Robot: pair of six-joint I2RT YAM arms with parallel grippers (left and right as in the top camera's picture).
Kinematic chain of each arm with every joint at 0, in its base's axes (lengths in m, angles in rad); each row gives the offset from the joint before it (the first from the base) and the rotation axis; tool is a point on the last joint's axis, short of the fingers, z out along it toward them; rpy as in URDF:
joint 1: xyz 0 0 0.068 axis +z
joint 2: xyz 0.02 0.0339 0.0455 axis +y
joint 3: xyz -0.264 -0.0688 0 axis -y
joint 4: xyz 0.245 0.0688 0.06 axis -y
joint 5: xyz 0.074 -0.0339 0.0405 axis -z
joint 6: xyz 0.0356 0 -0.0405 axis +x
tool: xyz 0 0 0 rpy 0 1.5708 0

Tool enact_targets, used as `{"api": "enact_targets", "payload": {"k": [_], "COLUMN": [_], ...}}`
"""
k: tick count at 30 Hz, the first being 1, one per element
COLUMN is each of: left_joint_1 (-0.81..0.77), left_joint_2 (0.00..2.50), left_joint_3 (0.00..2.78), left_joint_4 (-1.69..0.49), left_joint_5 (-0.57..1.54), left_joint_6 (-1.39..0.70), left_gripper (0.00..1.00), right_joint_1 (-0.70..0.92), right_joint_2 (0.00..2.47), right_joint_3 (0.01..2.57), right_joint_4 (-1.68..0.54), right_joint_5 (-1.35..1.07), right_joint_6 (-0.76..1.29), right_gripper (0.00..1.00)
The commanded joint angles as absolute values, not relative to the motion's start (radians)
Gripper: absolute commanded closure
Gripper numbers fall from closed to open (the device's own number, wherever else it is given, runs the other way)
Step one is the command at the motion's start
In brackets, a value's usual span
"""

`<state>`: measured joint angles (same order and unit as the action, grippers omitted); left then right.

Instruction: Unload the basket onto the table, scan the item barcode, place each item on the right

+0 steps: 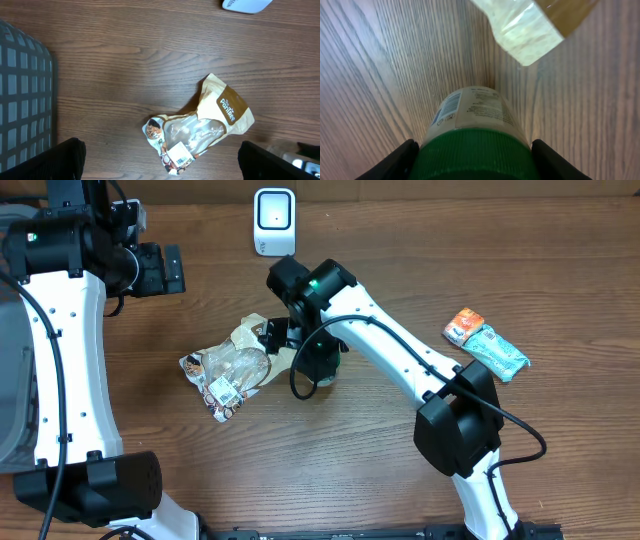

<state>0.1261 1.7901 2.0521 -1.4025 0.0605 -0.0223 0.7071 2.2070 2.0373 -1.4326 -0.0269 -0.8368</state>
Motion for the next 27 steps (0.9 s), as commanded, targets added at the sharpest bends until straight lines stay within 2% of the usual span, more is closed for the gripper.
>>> {"api": "enact_targets", "payload": {"k": [1,11,13,14,15,22,24,26,27], "left_joint_1": [0.124,0.124,0.124,0.124,0.124,0.124,0.124,0.124,0.124], "left_joint_2": [1.798,1.798,1.798,1.798,1.798,1.798,1.798,1.798,1.798], "left_joint_3": [2.050,2.050,2.050,2.050,2.050,2.050,2.050,2.050,2.050], "left_joint_4": [-1.402,-1.402,-1.402,-1.402,-1.402,-1.402,-1.402,-1.402,-1.402], "left_joint_5": [0.068,0.068,0.068,0.068,0.068,0.068,0.068,0.068,0.068], "left_joint_6": [-0.006,-0.006,-0.006,-0.006,-0.006,-0.006,-0.006,-0.006,-0.006], "left_gripper": [0.00,0.00,0.00,0.00,0.00,0.00,0.00,0.00,0.00], "right_joint_1": [0.669,0.587,0.584,0.583,0.583,0.583,0.582,0.580,0.575], "right_joint_2": [2.168,2.168,2.167,2.167,2.167,2.167,2.167,2.167,2.167], "right_joint_3": [1.984,1.883,1.883,1.883,1.883,1.917,1.956,2.008,2.048], "right_joint_4": [-1.408,-1.342,-1.332,-1.332,-1.330,-1.321,-1.335,-1.358,-1.378], "right_joint_5": [-0.044,-0.054,-0.055,-0.055,-0.055,-0.055,-0.054,-0.054,-0.054], "right_joint_6": [-0.900,-1.052,-1.052,-1.051,-1.044,-0.845,-0.744,-0.619,-0.509], "right_gripper": [0.64,0.62,0.51,0.38,0.30,0.17,0.12,0.00,0.00]}}
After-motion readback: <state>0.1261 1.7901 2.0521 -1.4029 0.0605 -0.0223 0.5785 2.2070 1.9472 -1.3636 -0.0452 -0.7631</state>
